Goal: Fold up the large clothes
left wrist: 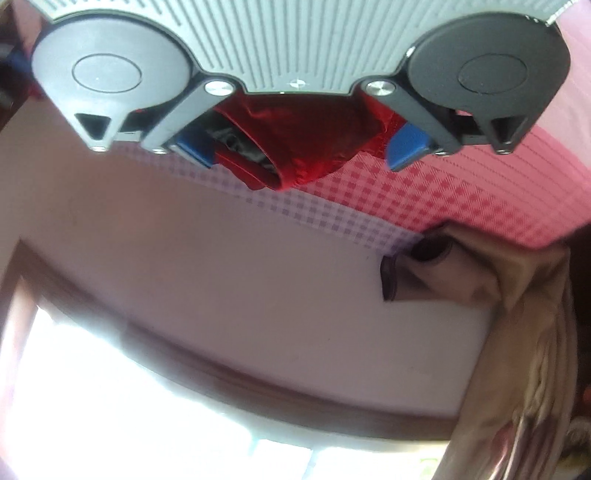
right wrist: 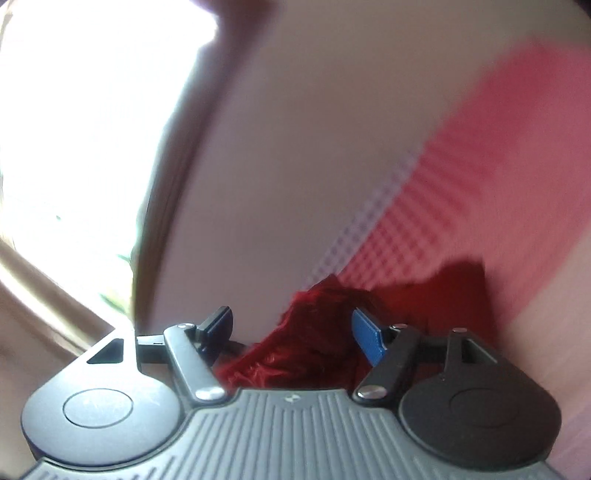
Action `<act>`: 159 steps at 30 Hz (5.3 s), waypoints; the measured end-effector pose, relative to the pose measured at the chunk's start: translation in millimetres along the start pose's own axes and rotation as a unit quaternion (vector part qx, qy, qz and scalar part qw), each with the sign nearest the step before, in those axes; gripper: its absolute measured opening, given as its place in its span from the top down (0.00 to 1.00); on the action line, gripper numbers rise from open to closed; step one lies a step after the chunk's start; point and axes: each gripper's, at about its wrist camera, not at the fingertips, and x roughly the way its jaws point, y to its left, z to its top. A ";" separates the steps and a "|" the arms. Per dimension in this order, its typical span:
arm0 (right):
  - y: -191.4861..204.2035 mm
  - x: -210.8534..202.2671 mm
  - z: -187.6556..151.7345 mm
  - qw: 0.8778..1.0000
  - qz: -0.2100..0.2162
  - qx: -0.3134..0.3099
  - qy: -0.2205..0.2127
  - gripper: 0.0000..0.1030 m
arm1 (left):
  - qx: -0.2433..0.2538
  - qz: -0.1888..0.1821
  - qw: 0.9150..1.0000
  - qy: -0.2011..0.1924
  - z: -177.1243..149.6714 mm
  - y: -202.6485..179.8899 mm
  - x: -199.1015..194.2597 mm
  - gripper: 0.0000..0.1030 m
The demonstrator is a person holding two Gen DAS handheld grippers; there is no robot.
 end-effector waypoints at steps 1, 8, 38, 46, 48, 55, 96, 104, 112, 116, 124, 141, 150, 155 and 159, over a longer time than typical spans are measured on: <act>13.7 -0.4 -2.2 0.999 -0.013 -0.049 0.005 0.33 | 0.015 -0.004 1.000 0.004 -1.8 -4.5 -0.8 0.40; 97.4 40.3 -56.0 0.926 -0.113 -0.355 0.065 0.58 | 0.104 -0.030 0.994 0.017 -23.9 -47.6 5.5 0.74; 35.1 115.6 -62.4 0.934 -0.164 -0.296 0.117 0.61 | 0.058 0.033 0.992 0.105 -55.1 -4.9 102.1 0.73; 28.7 113.3 -69.3 0.937 -0.156 -0.295 0.105 0.61 | 0.066 0.035 0.992 0.101 -61.2 -5.0 107.0 0.73; 28.5 112.3 -70.1 0.937 -0.153 -0.296 0.101 0.61 | 0.067 0.037 0.992 0.099 -63.3 -5.7 107.1 0.73; 30.5 113.0 -67.9 0.935 -0.161 -0.295 0.110 0.60 | 0.082 0.047 0.991 0.098 -65.4 -10.6 105.7 0.73; 119.4 -12.6 -165.2 0.914 -0.088 -0.395 0.043 0.25 | 0.185 0.083 0.977 0.065 -56.5 3.8 29.4 0.04; 115.8 -7.2 -171.0 0.913 -0.094 -0.392 0.053 0.25 | 0.157 0.023 0.983 0.093 -44.7 39.6 36.7 0.06; 115.2 -2.2 -174.7 0.915 -0.089 -0.389 0.058 0.25 | 0.082 -0.042 0.988 0.127 -40.2 86.2 50.9 0.07; 117.1 -3.8 -177.5 0.913 -0.086 -0.394 0.059 0.25 | 0.026 -0.075 0.988 0.135 -39.4 111.4 56.1 0.01; 120.0 -8.1 -178.1 0.915 -0.076 -0.391 0.057 0.25 | -0.008 -0.144 0.972 0.185 -47.0 136.0 81.2 0.00; 113.8 -2.8 -178.7 0.920 -0.069 -0.379 0.075 0.25 | -0.043 -0.267 0.928 0.255 -59.0 139.2 110.7 0.32; 124.1 1.0 -178.5 0.912 -0.070 -0.403 0.046 0.26 | -0.090 -0.241 0.943 0.209 -71.7 141.0 87.2 0.62; 132.2 20.8 -173.1 0.896 -0.075 -0.435 0.053 0.68 | -0.113 -0.218 0.948 0.200 -73.6 138.9 77.8 0.64; 141.8 34.5 -170.9 0.890 -0.060 -0.448 0.058 0.68 | -0.106 -0.219 0.949 0.201 -73.6 138.3 78.2 0.61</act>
